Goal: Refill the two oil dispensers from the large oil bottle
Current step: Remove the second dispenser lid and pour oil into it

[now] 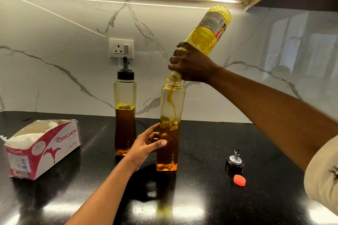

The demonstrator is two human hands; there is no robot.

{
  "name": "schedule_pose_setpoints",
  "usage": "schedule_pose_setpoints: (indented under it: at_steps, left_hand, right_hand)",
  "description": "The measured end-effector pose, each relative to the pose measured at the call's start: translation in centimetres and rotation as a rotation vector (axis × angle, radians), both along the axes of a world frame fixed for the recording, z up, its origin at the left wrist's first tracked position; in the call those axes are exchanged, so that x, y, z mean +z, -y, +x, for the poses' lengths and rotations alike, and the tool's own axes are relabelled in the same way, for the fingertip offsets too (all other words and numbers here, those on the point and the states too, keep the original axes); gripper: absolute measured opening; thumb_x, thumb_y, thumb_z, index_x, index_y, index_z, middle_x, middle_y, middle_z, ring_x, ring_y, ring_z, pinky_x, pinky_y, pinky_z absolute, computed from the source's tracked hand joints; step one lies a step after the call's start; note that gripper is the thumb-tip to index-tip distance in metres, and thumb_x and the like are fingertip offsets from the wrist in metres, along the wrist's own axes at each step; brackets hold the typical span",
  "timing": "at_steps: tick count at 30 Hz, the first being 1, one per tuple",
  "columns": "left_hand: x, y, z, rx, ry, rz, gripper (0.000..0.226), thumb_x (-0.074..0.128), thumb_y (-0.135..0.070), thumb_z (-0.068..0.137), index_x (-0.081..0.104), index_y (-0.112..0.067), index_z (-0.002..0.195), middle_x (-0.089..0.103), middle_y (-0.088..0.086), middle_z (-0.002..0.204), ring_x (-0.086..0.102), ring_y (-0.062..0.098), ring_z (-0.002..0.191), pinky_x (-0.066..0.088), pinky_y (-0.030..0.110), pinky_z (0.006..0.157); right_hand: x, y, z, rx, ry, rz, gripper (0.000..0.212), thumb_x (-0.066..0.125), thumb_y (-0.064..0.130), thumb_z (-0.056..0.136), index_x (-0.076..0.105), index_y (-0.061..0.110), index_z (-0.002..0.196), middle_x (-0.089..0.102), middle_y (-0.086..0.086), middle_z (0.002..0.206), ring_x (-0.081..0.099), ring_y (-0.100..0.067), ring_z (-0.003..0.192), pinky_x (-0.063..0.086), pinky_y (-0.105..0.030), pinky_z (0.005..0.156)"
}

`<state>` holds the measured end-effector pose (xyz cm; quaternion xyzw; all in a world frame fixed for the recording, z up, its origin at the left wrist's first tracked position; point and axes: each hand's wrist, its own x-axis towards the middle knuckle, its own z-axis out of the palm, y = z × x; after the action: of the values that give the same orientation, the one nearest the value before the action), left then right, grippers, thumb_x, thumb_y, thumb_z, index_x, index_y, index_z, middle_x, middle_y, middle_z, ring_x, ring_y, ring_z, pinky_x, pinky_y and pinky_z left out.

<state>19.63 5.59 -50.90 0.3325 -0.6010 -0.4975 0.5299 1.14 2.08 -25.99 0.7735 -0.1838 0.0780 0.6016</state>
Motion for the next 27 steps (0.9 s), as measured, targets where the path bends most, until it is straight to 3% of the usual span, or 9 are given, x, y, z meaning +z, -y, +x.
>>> schedule_pose_setpoints:
  at_steps: [10,20,25,27]
  left_hand:
    - [-0.04,0.04,-0.06,0.006,-0.01,-0.003,0.093,0.093,-0.05,0.042,0.053,-0.035,0.125,0.07,0.007,0.112,0.066,0.021,0.109,0.053,0.032,0.09]
    - [-0.48,0.36,0.14,-0.006,0.003,-0.036,0.063,0.076,-0.017,0.072,0.051,-0.032,0.127,0.072,0.003,0.107,0.067,0.019,0.107,0.055,0.024,0.082]
    - [-0.6,0.46,0.19,-0.001,0.003,-0.031,0.067,0.078,-0.018,0.073,0.05,-0.028,0.132,0.071,0.004,0.107,0.067,0.018,0.106,0.054,0.024,0.081]
    - [-0.51,0.41,0.14,0.004,0.006,-0.029,0.073,0.085,-0.027,0.069,0.05,-0.029,0.132,0.071,0.003,0.108,0.067,0.017,0.106,0.054,0.024,0.082]
  right_hand:
    - [-0.02,-0.22,0.03,0.013,-0.007,-0.007,0.022,0.055,0.028,0.09,0.065,0.01,0.097,0.07,-0.009,0.097,0.064,-0.03,0.097,0.039,-0.047,0.1]
    - [0.08,-0.2,0.02,0.003,-0.032,-0.045,0.021,0.053,0.029,0.09,0.065,0.014,0.096,0.069,-0.005,0.096,0.064,-0.026,0.097,0.04,-0.045,0.099]
    - [0.12,-0.29,0.08,-0.009,-0.033,-0.031,0.02,0.053,0.027,0.09,0.065,0.013,0.097,0.069,-0.006,0.097,0.064,-0.027,0.097,0.039,-0.045,0.099]
    - [0.11,-0.3,0.09,-0.003,-0.035,-0.029,0.02,0.053,0.027,0.09,0.065,0.013,0.097,0.069,-0.006,0.097,0.064,-0.027,0.097,0.04,-0.044,0.099]
